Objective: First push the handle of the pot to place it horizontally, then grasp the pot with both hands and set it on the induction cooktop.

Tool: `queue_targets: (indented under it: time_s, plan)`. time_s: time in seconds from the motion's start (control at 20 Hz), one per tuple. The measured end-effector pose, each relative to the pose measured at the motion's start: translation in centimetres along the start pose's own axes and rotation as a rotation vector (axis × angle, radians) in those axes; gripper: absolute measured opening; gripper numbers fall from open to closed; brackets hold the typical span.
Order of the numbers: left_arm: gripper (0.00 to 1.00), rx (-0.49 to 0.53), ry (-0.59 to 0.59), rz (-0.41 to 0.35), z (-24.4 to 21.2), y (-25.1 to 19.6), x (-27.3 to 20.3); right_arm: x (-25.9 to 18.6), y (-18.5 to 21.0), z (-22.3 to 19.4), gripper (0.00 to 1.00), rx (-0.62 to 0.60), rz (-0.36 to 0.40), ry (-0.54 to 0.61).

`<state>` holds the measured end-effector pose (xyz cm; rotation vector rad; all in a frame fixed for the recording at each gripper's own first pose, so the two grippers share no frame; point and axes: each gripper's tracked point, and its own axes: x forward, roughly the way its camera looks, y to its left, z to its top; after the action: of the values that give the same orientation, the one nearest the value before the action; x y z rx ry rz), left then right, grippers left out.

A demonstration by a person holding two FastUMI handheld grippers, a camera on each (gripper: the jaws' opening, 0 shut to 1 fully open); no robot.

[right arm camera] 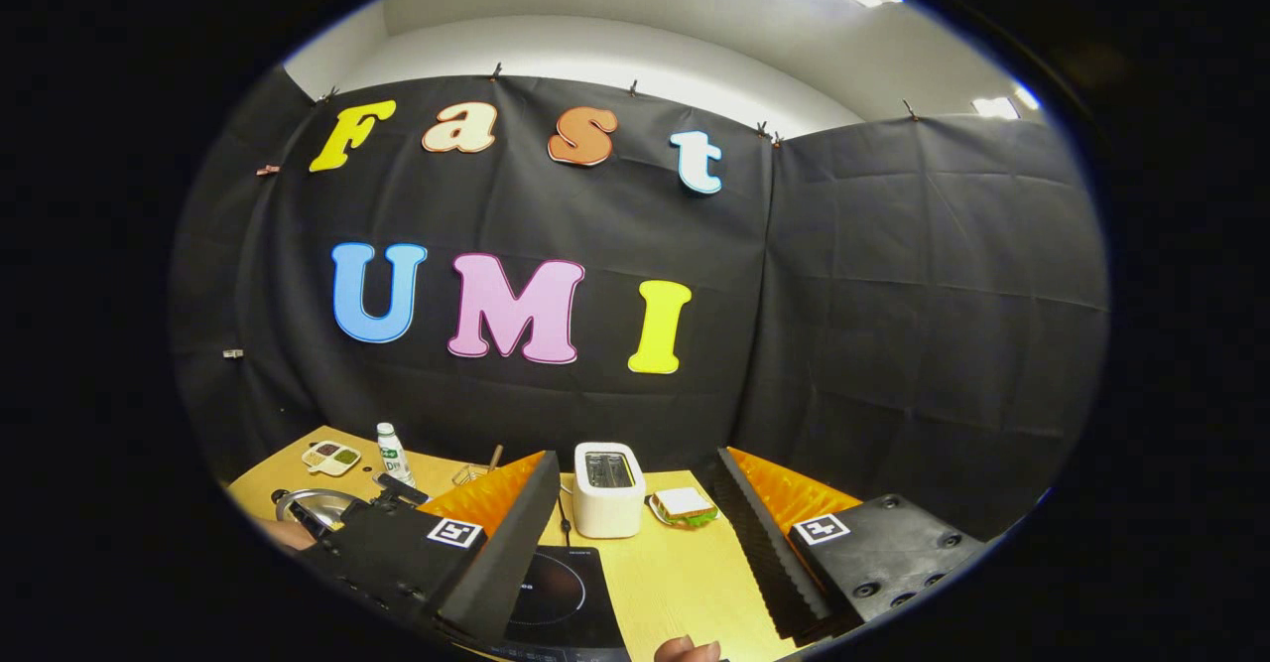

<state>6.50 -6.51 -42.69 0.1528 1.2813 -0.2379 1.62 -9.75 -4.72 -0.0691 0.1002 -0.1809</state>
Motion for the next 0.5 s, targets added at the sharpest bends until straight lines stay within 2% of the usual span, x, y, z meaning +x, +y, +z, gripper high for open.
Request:
queue_targets:
  time_s: [0.5]
  plan:
    - [0.05,-0.016,-0.040,0.019,2.2,0.5,0.5,0.0,-0.5,-0.4,0.98,-0.003,-0.020,0.010]
